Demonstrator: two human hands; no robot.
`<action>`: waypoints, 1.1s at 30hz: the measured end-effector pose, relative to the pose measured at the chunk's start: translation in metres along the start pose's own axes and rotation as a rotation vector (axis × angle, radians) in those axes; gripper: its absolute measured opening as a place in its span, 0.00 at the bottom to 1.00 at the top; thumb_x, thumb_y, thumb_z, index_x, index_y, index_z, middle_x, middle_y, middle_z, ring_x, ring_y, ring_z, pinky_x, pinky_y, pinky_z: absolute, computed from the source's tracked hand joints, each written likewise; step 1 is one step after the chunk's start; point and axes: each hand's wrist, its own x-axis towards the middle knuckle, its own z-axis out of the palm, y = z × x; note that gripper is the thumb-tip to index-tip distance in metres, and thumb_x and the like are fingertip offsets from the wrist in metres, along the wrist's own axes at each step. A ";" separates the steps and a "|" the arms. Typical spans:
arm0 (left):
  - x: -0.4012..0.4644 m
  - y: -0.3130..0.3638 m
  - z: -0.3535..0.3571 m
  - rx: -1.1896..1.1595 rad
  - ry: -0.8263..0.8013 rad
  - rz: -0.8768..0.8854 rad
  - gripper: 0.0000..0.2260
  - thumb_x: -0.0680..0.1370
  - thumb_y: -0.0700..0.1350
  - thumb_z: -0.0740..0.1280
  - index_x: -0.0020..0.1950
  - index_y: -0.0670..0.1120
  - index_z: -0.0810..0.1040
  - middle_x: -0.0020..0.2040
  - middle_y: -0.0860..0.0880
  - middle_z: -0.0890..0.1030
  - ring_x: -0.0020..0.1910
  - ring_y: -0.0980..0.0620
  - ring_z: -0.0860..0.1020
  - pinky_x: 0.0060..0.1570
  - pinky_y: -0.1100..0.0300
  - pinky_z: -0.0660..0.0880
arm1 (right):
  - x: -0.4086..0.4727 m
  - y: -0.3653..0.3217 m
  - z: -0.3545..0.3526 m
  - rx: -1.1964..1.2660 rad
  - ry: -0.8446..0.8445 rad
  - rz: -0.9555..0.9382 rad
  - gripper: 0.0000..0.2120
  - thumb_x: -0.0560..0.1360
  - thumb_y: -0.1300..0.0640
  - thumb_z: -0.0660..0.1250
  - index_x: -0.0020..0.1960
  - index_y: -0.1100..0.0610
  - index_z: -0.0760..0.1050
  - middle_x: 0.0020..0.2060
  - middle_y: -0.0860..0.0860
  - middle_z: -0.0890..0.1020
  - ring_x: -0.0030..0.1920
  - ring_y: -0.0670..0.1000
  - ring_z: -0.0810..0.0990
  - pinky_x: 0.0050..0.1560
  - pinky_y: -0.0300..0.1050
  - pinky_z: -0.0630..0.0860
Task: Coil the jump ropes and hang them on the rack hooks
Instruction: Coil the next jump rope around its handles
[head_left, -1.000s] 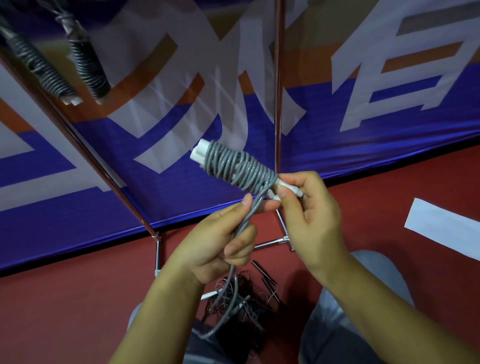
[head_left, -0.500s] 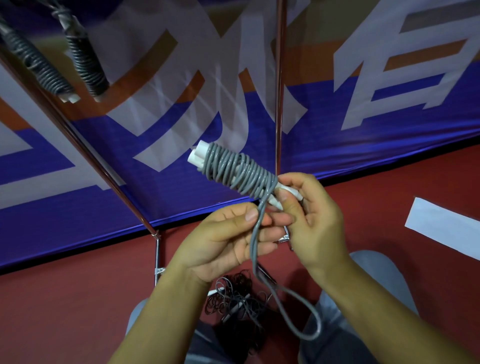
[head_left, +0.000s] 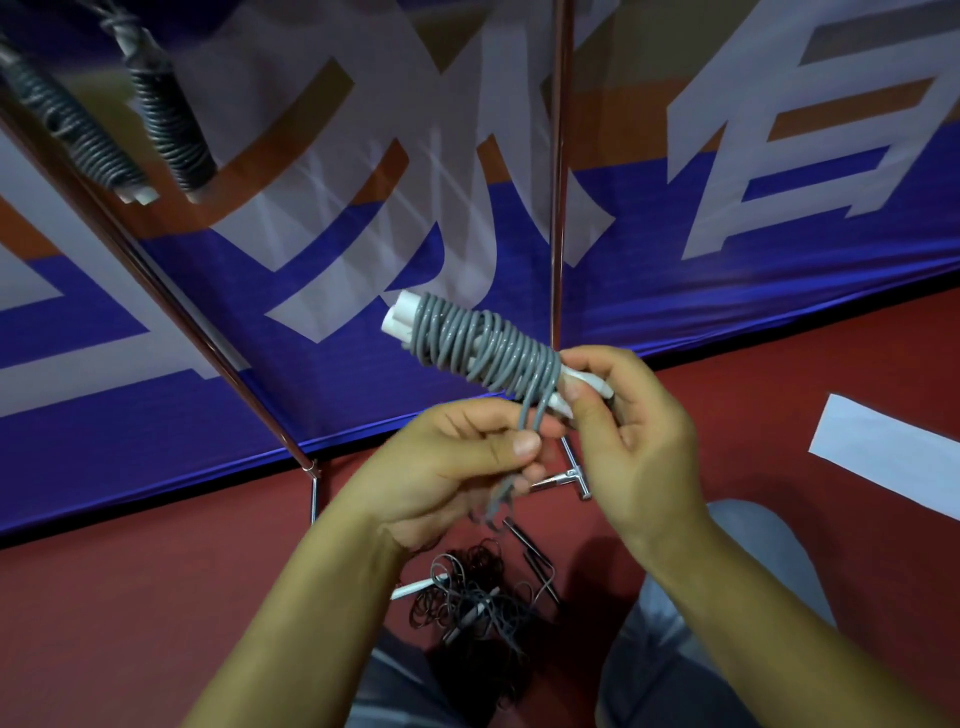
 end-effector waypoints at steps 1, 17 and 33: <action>0.000 0.000 -0.002 0.023 0.084 0.008 0.04 0.66 0.43 0.77 0.38 0.46 0.85 0.31 0.48 0.81 0.30 0.55 0.79 0.29 0.67 0.73 | 0.000 -0.002 0.000 0.035 0.015 0.061 0.07 0.74 0.59 0.64 0.47 0.48 0.77 0.41 0.47 0.83 0.44 0.44 0.82 0.46 0.35 0.76; -0.008 0.005 0.000 0.297 0.345 0.536 0.16 0.63 0.34 0.76 0.45 0.44 0.75 0.33 0.56 0.80 0.32 0.63 0.77 0.35 0.71 0.73 | 0.016 -0.047 -0.007 0.541 -0.242 0.563 0.08 0.69 0.60 0.65 0.47 0.61 0.78 0.37 0.54 0.84 0.34 0.46 0.82 0.27 0.33 0.73; 0.007 0.006 0.013 0.265 0.573 0.513 0.25 0.60 0.44 0.81 0.50 0.46 0.72 0.44 0.48 0.79 0.37 0.51 0.77 0.35 0.60 0.75 | 0.004 -0.008 -0.006 0.141 -0.241 0.219 0.13 0.70 0.46 0.72 0.52 0.46 0.73 0.45 0.45 0.82 0.47 0.43 0.82 0.47 0.39 0.80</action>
